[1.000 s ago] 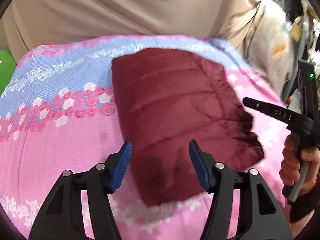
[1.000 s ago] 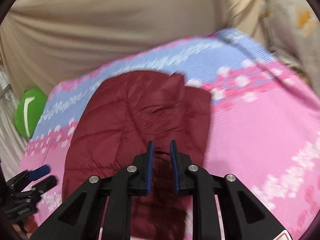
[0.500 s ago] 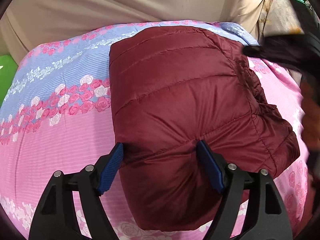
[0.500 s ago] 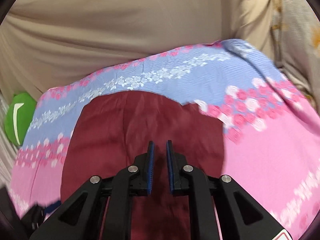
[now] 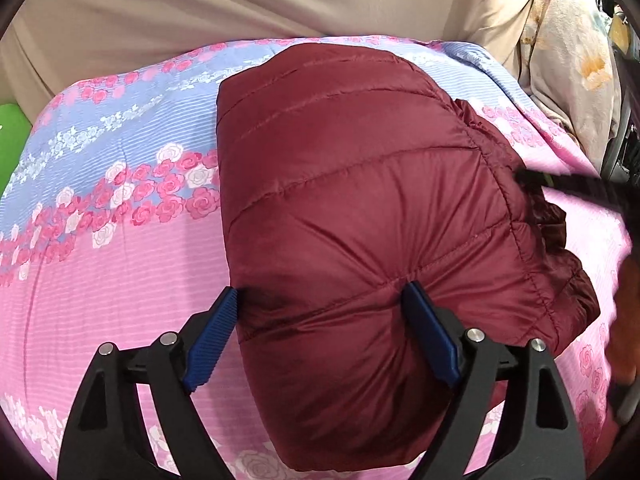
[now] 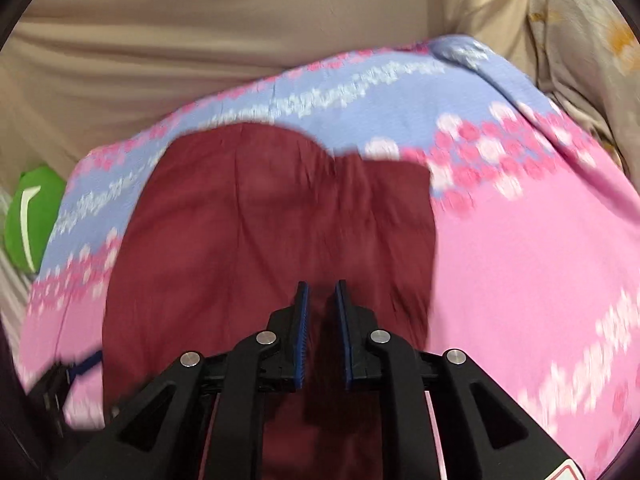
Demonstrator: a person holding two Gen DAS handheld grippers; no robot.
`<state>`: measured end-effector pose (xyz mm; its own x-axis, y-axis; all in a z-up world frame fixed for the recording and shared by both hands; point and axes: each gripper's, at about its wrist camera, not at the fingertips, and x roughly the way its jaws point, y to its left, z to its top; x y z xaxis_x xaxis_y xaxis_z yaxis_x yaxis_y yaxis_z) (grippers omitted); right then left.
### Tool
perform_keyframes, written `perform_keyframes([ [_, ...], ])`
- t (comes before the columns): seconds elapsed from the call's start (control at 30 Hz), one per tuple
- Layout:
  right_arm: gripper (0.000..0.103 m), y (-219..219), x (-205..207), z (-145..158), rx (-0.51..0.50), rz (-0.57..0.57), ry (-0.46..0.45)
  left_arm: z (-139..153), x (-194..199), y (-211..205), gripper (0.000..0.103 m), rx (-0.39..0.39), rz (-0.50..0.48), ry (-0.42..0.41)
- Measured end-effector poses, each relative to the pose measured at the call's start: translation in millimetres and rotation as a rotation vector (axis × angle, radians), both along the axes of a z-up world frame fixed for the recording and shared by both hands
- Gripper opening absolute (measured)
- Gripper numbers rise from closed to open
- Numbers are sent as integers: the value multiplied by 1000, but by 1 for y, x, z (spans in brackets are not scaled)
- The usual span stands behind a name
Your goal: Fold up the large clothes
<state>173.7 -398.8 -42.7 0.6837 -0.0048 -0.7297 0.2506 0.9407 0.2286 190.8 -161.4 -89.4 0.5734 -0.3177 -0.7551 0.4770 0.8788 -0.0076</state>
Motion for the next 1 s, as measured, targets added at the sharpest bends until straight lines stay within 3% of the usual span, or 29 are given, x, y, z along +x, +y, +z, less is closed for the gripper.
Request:
perform_keyframes([
  [0.1, 13, 0, -4, -30, -1, 18, 63, -3, 0, -1, 85, 0, -2, 4],
  [0.2, 19, -3, -11, -27, 17, 1, 58, -2, -2, -2, 85, 13, 4, -1],
  [0.23, 24, -3, -16, -22, 29, 0, 41, 0, -2, 0, 85, 9, 5, 4],
  [0.3, 59, -8, -30, -14, 49, -26, 1, 5, -2, 7, 84, -18, 1, 26],
  [0.33, 63, -11, -38, -12, 50, -43, -13, 9, -1, 13, 85, -49, -2, 46],
  [0.4, 67, -18, -52, -15, 75, -46, -16, 15, 6, 32, 93, -183, -11, 116],
  [0.47, 69, -24, -53, -25, 139, -23, 13, 16, 20, 50, 95, -318, -10, 205],
  [0.53, 70, -31, -50, -39, 206, -5, 42, 7, 39, 63, 95, -396, 5, 289],
  [0.63, 71, -39, -44, -56, 358, 33, 63, -11, 60, 69, 95, -431, 34, 367],
  [0.8, 76, -41, -33, -65, 448, 84, 71, -33, 78, 61, 95, -565, -35, 492],
  [1.0, 78, -40, -13, -66, 497, 139, 72, -29, 75, 31, 96, -499, -96, 450],
])
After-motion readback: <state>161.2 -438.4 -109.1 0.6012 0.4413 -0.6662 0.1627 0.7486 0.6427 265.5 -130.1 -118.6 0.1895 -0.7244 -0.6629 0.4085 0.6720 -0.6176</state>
